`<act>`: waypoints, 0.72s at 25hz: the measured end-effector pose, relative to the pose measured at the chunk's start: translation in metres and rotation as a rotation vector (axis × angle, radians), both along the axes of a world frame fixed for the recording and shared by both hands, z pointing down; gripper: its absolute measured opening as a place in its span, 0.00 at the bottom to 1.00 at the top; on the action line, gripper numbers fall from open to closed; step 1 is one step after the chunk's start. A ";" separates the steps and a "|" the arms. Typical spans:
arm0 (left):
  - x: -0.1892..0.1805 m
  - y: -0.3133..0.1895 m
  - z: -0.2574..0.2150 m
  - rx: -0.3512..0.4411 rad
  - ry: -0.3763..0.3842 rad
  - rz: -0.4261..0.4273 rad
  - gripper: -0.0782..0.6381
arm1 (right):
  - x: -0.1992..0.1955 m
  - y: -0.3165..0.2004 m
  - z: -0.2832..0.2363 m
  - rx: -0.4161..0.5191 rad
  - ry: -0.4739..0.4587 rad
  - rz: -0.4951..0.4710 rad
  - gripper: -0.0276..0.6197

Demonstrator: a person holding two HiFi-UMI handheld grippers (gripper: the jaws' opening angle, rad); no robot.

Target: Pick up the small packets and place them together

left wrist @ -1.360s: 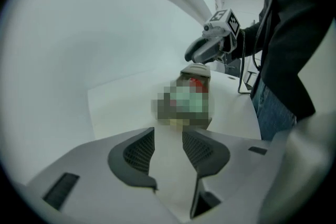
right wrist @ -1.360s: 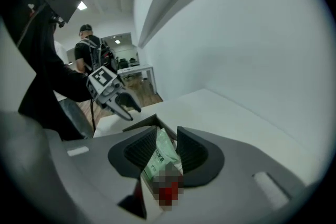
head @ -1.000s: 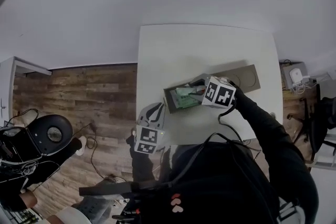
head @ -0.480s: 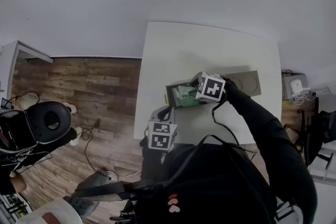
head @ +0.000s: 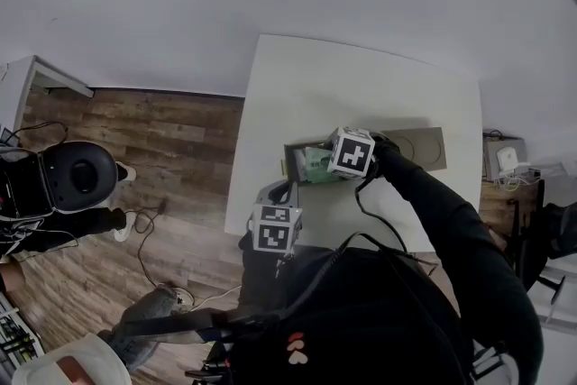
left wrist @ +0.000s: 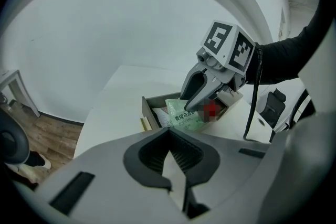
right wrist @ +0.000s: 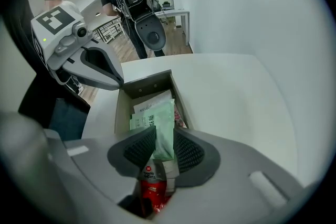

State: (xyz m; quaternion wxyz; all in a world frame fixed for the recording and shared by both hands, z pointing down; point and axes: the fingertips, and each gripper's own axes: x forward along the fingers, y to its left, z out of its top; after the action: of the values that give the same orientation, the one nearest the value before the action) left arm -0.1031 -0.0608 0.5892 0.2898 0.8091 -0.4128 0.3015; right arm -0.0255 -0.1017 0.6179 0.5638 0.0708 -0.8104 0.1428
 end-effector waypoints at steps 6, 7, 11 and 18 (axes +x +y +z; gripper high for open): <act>0.000 0.000 0.001 -0.031 -0.017 -0.018 0.11 | 0.003 0.001 -0.007 0.029 -0.020 -0.013 0.17; -0.001 0.000 0.001 -0.034 -0.009 -0.029 0.11 | 0.004 0.002 -0.009 0.031 -0.025 -0.007 0.16; -0.001 -0.001 0.000 -0.027 -0.014 -0.053 0.11 | 0.011 -0.003 -0.018 0.056 -0.060 0.026 0.12; -0.002 0.001 0.000 -0.019 -0.029 -0.070 0.11 | 0.022 -0.029 -0.062 0.170 -0.174 0.139 0.11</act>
State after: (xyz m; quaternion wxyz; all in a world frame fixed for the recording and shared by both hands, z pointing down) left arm -0.1047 -0.0598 0.5893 0.3021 0.7870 -0.4421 0.3066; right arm -0.0037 -0.1307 0.5560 0.4719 0.1617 -0.8586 0.1179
